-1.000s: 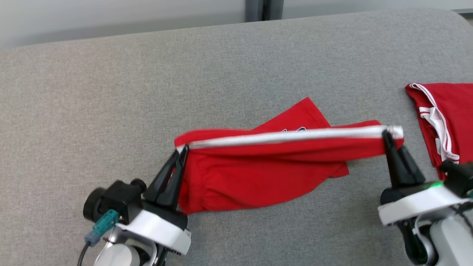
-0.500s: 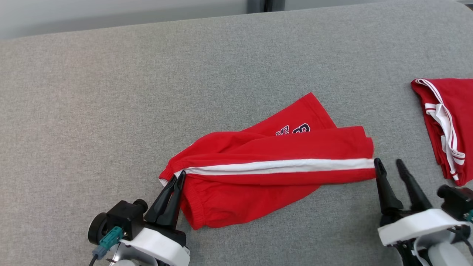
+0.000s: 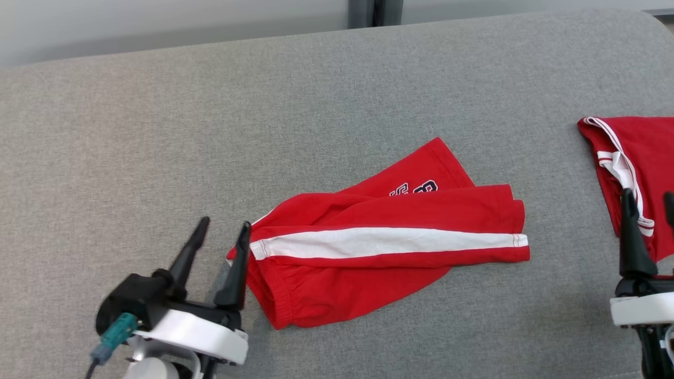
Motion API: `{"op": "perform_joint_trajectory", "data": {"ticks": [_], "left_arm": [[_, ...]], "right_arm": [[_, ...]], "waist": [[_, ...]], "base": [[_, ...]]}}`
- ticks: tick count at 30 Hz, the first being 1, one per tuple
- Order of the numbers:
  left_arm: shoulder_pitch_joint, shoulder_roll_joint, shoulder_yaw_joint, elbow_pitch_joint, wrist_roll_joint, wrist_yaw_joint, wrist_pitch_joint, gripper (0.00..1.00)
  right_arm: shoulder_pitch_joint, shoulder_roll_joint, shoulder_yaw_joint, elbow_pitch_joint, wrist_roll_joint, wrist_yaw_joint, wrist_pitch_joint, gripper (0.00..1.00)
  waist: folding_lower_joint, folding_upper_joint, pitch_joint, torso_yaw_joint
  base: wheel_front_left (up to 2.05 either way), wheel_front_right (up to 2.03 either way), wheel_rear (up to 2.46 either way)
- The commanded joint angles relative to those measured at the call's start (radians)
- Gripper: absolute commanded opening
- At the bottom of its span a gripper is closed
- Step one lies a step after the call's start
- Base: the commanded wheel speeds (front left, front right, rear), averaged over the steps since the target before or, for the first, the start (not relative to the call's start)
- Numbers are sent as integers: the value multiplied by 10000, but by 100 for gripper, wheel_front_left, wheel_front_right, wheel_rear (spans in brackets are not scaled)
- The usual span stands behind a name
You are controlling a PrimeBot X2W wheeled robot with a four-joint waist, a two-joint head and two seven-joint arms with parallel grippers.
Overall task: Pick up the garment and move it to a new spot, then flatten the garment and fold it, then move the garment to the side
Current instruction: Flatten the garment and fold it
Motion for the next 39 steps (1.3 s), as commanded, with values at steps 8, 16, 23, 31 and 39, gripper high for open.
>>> {"op": "perform_joint_trajectory", "data": {"ticks": [8,16,23,31,39], "left_arm": [[-215,531,883,-1187,437,710,-269,100],[363,802,1530,-1313,608,1013,-432,100],[981,769,1311,-1131,546,1088,-298,100],[1146,780,1184,-1159,498,1134,-181,100],[790,832,1006,-1354,604,1044,-6,100]], "right_arm": [[4,72,-681,-1000,-1115,0,305,100],[653,554,-369,-1845,-2156,-2,1339,100],[1380,811,-193,-2191,-2322,-2,1720,100],[1586,902,-253,-2445,-2312,-2,1899,100],[1500,912,-298,-2575,-2258,-2,1946,100]], "waist": [[0,0,-355,243],[0,0,-901,305],[0,0,-1264,301],[0,0,-1362,346],[0,0,-1226,403]], "base": [[0,0,0],[0,0,0],[0,0,0],[0,0,0],[0,0,0]]}}
